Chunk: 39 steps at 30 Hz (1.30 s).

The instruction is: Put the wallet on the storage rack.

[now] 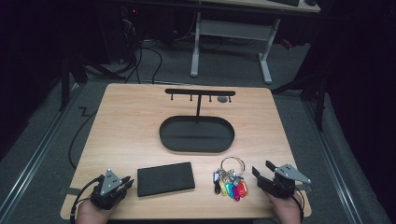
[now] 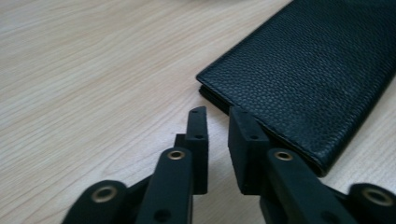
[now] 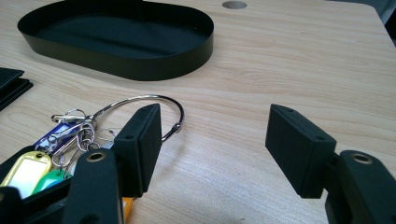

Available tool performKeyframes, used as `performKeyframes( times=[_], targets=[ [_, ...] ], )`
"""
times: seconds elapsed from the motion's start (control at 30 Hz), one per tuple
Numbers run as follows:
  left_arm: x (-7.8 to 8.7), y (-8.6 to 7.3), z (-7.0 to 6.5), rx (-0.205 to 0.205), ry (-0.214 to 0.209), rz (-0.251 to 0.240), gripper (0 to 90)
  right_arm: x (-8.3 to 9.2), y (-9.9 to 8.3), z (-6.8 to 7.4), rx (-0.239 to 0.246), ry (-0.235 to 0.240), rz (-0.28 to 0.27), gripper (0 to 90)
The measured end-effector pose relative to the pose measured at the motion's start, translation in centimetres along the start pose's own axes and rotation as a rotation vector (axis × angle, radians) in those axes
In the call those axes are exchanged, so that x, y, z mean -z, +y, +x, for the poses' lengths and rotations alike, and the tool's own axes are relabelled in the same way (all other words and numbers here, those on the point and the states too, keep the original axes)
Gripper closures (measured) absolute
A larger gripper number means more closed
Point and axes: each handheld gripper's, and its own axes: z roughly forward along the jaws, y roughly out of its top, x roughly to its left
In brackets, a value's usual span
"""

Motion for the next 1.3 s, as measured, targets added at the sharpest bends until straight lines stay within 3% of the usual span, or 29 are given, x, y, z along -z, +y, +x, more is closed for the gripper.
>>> performKeyframes(
  times=[0.13,0.43,0.8,0.93,1.3],
  targets=[
    [-0.2,0.1,-0.5,-0.024,-0.02,0.009,86.6,0.0,0.0,0.0,0.0,0.0,0.003,37.1],
    [-0.5,0.2,-1.8,-0.072,-0.029,0.021,90.0,0.1,0.1,-0.3,-0.016,-0.003,-0.004,37.5],
    [0.0,-0.7,-2.3,-0.059,-0.03,0.037,89.9,-1.5,0.9,0.3,-0.012,0.026,-0.006,38.0],
    [0.3,-0.9,-2.9,-0.053,-0.049,0.037,89.8,-2.2,1.3,0.8,0.003,0.044,-0.006,38.0],
    [0.7,-0.4,-7.2,-0.144,-0.161,0.029,85.5,-3.8,1.9,1.6,0.018,0.072,0.002,38.2]
  ],
)
